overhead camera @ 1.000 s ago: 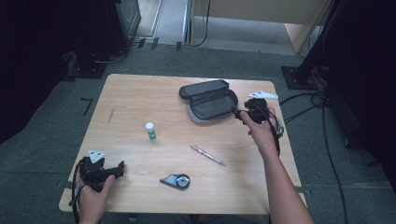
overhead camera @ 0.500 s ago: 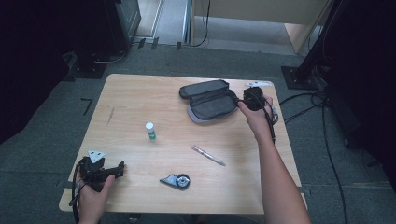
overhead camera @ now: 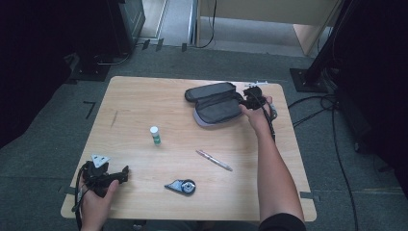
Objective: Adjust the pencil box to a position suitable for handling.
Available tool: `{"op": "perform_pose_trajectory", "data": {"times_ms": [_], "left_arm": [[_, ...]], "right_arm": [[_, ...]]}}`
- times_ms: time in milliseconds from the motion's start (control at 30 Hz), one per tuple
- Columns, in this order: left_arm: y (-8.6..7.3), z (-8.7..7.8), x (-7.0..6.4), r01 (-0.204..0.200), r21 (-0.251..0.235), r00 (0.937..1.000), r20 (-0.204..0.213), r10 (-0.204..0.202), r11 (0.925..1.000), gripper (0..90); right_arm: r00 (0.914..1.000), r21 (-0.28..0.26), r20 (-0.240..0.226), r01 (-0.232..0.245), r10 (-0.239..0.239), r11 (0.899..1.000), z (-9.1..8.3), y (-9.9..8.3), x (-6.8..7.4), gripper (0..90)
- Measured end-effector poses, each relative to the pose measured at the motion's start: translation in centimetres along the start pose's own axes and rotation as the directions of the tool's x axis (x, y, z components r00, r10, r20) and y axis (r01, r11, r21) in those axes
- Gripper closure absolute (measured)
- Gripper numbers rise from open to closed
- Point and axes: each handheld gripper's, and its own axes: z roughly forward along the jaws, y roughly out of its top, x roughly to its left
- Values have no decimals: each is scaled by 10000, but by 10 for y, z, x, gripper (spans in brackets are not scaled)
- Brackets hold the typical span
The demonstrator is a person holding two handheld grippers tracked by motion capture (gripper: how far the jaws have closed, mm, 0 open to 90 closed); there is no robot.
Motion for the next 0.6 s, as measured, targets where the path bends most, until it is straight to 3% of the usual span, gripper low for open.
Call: {"op": "perform_pose_trajectory", "data": {"times_ms": [100, 167, 333, 433, 533, 600], "left_arm": [[0, 0, 0, -22, 4, 10000, 13, 22, 10000, 0], [0, 0, 0, -2, -6, 10000, 28, 2, 10000, 0], [0, 1, -1, -33, -10, 10000, 63, 33, 10000, 0], [1, 1, -2, -58, 13, 10000, 75, 57, 10000, 0], [1, 1, -2, -46, 4, 10000, 76, 45, 10000, 0], [1, 1, -2, -57, -1, 10000, 78, 57, 10000, 0]], "right_arm": [[9992, 237, 256, -302, 296, 9993, 14, 3, 0, 582], [9991, 198, 145, -390, 387, 9990, 22, 5, 1, 582], [9996, 365, 283, -31, 21, 9993, 37, 9, 6, 593], [9995, 11, 278, 124, -124, 9999, 43, 8, 6, 623], [9993, 170, 335, 146, -151, 9997, 47, 6, 4, 682], [9992, 326, 399, 6, -19, 9995, 50, 1, -3, 819]]}}
